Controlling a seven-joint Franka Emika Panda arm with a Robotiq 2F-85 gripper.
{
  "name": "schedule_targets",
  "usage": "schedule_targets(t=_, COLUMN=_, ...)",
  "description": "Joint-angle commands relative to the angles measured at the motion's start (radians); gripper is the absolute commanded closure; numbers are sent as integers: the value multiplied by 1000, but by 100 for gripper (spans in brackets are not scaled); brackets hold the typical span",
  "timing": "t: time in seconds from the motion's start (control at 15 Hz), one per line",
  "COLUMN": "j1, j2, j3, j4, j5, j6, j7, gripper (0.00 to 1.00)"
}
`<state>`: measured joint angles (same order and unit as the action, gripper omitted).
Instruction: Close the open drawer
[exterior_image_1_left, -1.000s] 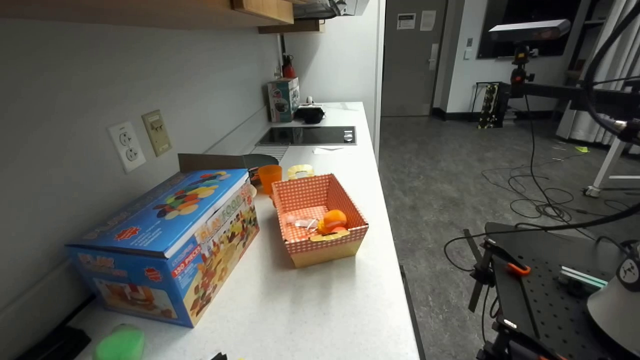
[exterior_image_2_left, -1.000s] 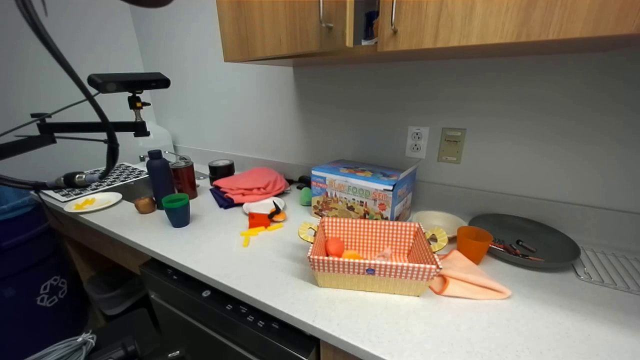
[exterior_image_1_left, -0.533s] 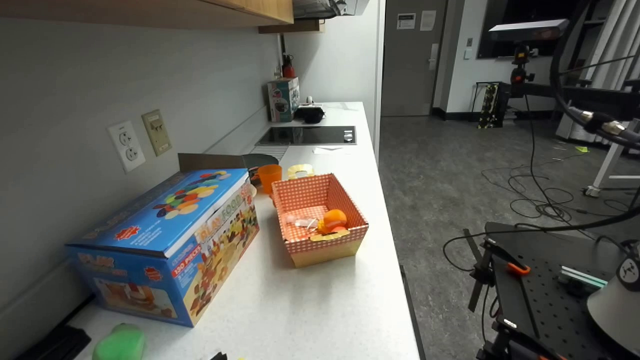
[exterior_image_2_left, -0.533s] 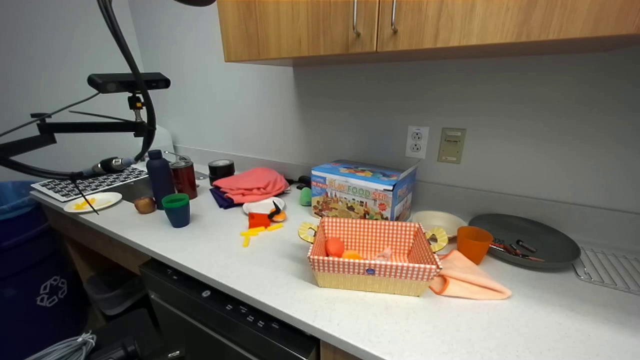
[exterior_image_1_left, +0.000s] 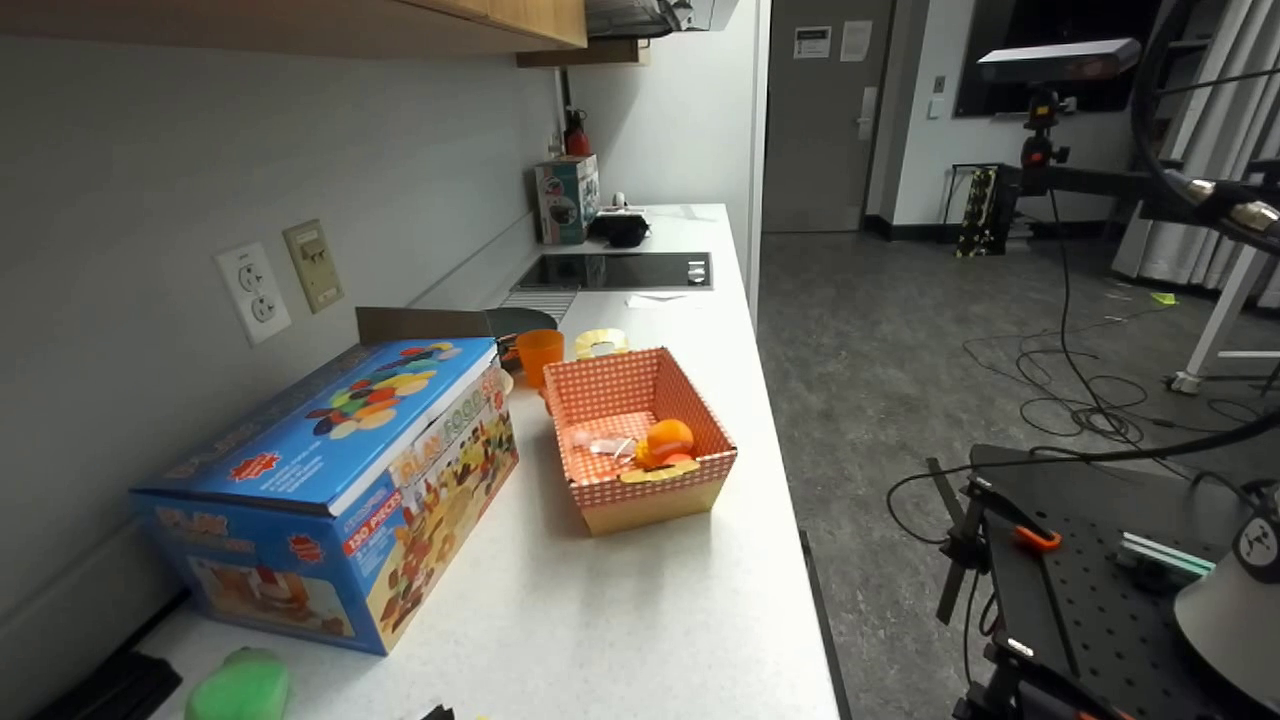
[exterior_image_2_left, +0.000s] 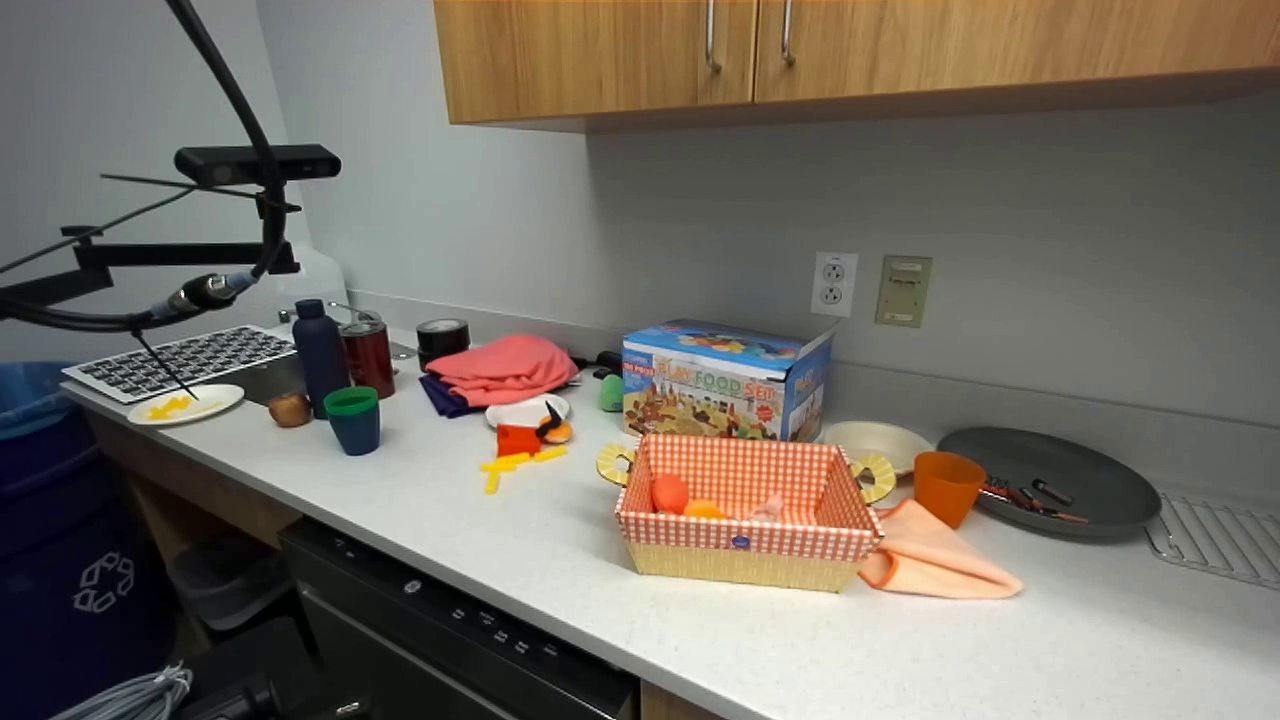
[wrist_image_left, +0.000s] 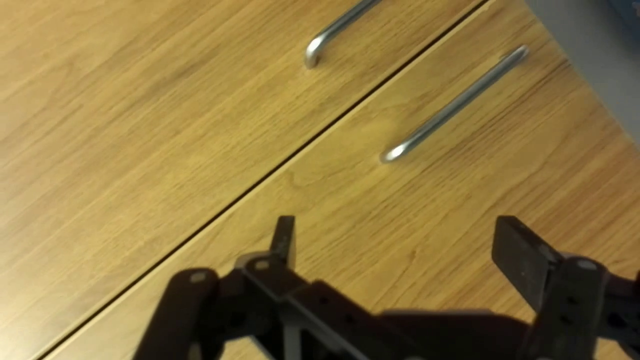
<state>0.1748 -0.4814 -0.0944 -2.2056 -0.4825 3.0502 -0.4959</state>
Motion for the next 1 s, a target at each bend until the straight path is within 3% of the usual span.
schedule_targets(t=0.0, j1=-72, j2=-132, j3=73, j4=-111, j5=22, j6=-97, j7=62, gripper=0)
schedule_targets(t=0.4, j1=-151, j2=-319, j3=189, j4=-290, j5=27, j6=-270, j7=229, gripper=0)
schedule_targets(t=0.8, j1=-120, j2=-517, j3=263, j4=-384, j5=67, j6=-492, j7=336, gripper=0)
schedule_targets(t=0.87, j1=-133, j2=-418, j3=249, j4=-335, j5=44, j6=-422, j7=311, gripper=0)
schedule_targets(t=0.93, j1=-130, j2=-446, j3=257, j4=-346, j5=52, j6=-452, j7=319, gripper=0)
